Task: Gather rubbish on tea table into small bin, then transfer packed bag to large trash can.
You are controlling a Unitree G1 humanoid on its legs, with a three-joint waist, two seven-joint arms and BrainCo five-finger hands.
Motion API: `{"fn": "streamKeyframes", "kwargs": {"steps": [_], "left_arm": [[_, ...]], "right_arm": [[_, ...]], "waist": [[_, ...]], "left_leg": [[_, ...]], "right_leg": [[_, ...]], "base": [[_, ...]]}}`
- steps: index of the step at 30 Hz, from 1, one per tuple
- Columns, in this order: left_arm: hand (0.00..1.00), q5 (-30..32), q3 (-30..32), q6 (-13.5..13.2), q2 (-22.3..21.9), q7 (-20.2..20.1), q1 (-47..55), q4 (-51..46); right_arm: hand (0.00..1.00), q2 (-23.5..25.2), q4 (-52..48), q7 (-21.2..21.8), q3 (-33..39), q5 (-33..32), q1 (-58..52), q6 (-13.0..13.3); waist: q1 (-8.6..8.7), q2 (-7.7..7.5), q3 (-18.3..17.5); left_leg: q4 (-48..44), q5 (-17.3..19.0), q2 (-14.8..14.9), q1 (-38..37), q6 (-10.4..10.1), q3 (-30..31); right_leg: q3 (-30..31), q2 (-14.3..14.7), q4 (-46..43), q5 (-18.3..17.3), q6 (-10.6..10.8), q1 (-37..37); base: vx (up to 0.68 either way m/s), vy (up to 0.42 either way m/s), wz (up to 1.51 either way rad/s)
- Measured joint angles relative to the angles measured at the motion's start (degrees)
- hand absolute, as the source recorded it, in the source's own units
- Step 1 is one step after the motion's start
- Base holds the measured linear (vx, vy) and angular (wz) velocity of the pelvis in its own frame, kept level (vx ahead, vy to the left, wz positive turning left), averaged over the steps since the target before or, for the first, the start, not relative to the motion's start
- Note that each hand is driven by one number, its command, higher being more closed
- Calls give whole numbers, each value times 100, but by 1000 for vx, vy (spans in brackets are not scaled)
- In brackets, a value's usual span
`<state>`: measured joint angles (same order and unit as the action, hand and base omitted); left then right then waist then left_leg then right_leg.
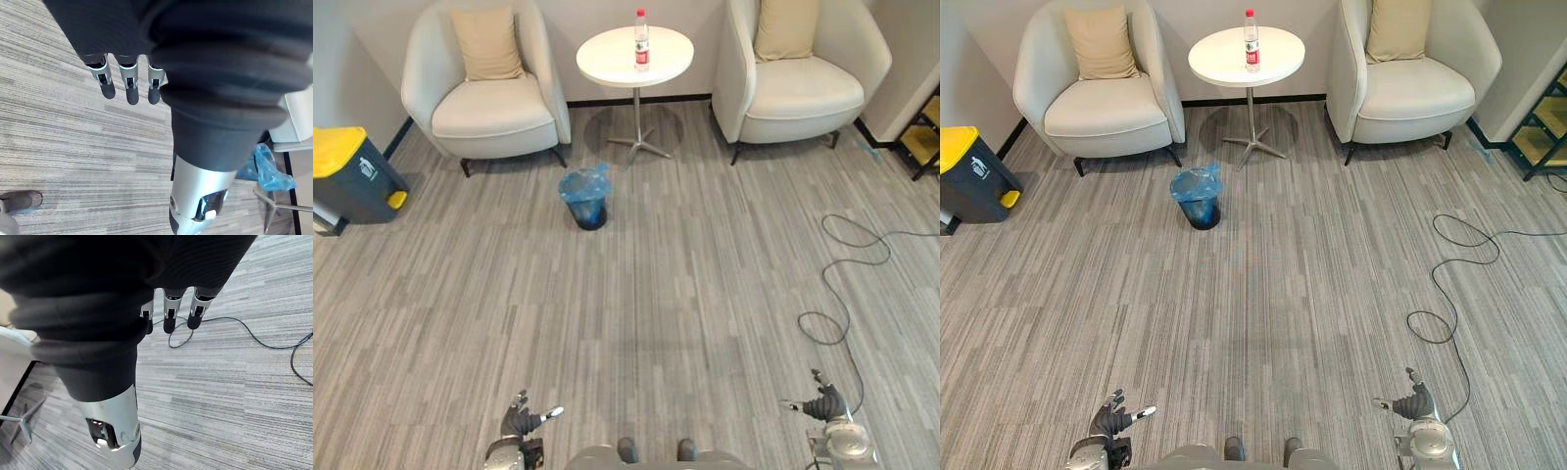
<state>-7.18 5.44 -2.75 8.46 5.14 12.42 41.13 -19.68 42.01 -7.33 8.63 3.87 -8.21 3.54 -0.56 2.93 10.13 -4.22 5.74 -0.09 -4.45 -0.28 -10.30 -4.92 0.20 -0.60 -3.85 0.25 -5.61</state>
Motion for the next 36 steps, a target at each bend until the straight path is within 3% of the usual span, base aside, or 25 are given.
{"fn": "streamKeyframes", "kwargs": {"steps": [20,23,24,25,27,28,29,31,33,36], "left_arm": [[0,-118,167,18,-157,15,6,-71],[0,-133,187,39,-163,32,22,-287],[0,-164,195,41,-166,36,24,-361],[0,-200,198,43,-161,56,25,-540],[0,-239,197,41,-155,137,16,-682],[0,-240,193,47,-155,154,10,-683],[0,-240,186,51,-149,162,7,-684],[0,-258,153,93,-139,277,31,-686],[0,-358,148,92,-139,287,-29,-688],[0,-422,146,82,-138,387,-307,-684]], "right_arm": [[0,451,163,-26,298,-403,254,-38],[0,538,165,-52,397,-444,416,-59],[0,542,164,-72,397,-457,487,-70],[0,572,163,-151,408,-519,559,-78],[0,590,165,-156,401,-564,540,-116],[0,591,167,-167,386,-569,564,-162],[0,595,167,-172,380,-573,571,-167],[0,611,167,-238,374,-603,548,-217],[0,597,168,-252,368,-603,566,-229],[0,581,166,-257,363,-611,645,-234]], "waist": [[-34,-20,-98],[-78,-3,-54],[-90,14,-30],[-107,10,68],[-82,-111,151],[-75,-136,210],[-45,-128,257],[-14,-91,369],[16,-63,410],[202,-100,620]], "left_leg": [[130,-91,19,271,49,-23],[-328,175,99,623,153,-95],[-518,312,126,725,170,-101],[-844,613,144,813,183,-151],[-1196,993,32,839,248,-194],[-1278,1127,-18,779,283,-236],[-1289,1177,-28,711,299,-244],[-1160,1320,-20,357,260,-250],[-995,1346,70,109,192,-242],[-748,1433,230,-285,22,57]], "right_leg": [[87,56,368,306,-13,186],[229,88,158,245,38,473],[278,98,-181,42,55,674],[299,36,-1154,-509,156,1088],[155,-211,-2360,-1046,266,1518],[-120,-426,-3347,-1159,320,1979],[-294,-531,-3775,-1200,287,2162],[-876,-862,-4069,-1271,197,2543],[-1140,-915,-3436,-1170,246,2867],[-1136,-834,-1708,-123,389,3272]], "base": [[-16,-6,-3],[-14,22,-26],[-8,66,-26],[-8,70,-20],[44,53,-12],[105,36,-17],[123,32,-15],[243,39,-10],[421,-3,4],[626,-149,59]]}}
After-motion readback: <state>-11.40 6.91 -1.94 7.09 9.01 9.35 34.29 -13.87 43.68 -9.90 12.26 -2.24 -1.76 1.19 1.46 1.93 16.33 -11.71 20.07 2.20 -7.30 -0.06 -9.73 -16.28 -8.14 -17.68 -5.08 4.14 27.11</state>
